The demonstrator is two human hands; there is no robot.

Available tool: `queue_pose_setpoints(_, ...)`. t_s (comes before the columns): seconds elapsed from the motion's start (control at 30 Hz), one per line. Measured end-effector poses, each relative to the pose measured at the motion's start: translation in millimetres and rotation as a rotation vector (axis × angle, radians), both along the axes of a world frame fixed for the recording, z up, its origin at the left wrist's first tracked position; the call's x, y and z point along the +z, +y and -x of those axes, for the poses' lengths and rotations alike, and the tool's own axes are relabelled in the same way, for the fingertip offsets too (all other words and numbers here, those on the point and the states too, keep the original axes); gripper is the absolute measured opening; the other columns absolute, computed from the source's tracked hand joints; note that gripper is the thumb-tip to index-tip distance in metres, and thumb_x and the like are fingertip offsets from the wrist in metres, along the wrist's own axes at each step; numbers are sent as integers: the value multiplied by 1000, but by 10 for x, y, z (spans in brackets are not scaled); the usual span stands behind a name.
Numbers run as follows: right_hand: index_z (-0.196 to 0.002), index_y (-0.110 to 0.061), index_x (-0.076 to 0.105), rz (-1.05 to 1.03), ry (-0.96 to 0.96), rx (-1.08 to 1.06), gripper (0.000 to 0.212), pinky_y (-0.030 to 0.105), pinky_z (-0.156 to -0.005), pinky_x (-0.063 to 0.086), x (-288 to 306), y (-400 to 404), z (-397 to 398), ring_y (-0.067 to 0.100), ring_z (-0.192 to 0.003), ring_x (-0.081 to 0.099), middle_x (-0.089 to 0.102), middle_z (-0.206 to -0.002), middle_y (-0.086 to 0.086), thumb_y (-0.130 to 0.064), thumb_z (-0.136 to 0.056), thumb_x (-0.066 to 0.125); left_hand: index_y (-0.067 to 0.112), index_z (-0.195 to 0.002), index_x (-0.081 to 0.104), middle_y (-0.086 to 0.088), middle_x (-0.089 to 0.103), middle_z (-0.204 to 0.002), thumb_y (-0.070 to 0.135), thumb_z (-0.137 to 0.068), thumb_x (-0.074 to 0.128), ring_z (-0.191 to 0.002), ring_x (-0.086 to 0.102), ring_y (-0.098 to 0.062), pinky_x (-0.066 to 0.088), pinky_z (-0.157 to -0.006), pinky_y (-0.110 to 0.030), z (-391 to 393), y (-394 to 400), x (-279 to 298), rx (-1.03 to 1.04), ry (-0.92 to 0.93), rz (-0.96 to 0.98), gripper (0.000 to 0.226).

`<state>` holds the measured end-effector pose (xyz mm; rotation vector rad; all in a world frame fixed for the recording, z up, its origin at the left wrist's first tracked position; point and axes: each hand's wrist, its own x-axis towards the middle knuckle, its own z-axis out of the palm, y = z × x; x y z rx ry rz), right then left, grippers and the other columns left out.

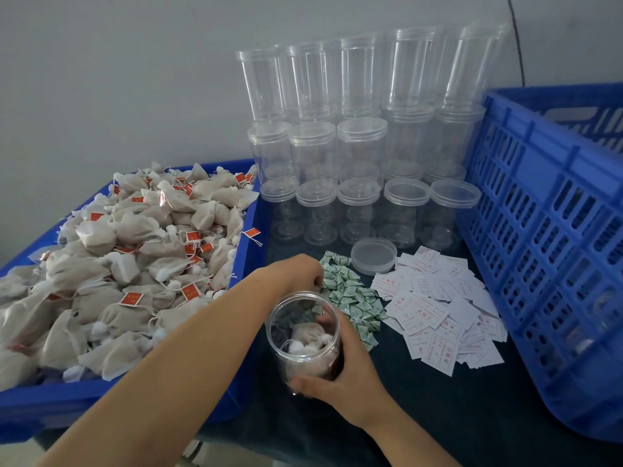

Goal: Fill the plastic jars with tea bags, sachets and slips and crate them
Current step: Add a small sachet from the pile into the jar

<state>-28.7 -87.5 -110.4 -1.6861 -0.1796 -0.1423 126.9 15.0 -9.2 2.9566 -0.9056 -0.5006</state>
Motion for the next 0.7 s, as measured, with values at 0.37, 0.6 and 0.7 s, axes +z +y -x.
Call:
queue_pose_setpoints(0.37, -150, -32, 37, -13, 44, 42, 113, 44, -110, 46, 11, -17, 15, 13, -131, 53, 50, -141, -4, -42, -53, 95, 17, -104, 71, 4, 69, -102, 13, -89, 60, -83, 57, -4, 43, -79, -17, 187, 231, 629, 21, -105, 188, 19)
queue_pose_setpoints(0.6, -144, -40, 38, -32, 46, 70, 109, 30, -106, 48, 13, -16, 7, 7, -128, 54, 50, -139, -8, -42, -50, 92, 36, -93, 69, 24, 67, -78, 18, -87, 65, -76, 62, 11, 45, -69, -3, 852, 574, 1117, 60, -1, 411, 19)
queue_pose_setpoints(0.7, -145, -38, 38, -32, 42, 68, 109, 30, -105, 49, 23, -15, 6, 7, -127, 55, 51, -139, -9, -41, -51, 92, 33, -101, 69, 24, 64, -80, 20, -89, 63, -75, 59, 14, 43, -68, -1, 1116, 530, 1061, 19, -24, 296, 19)
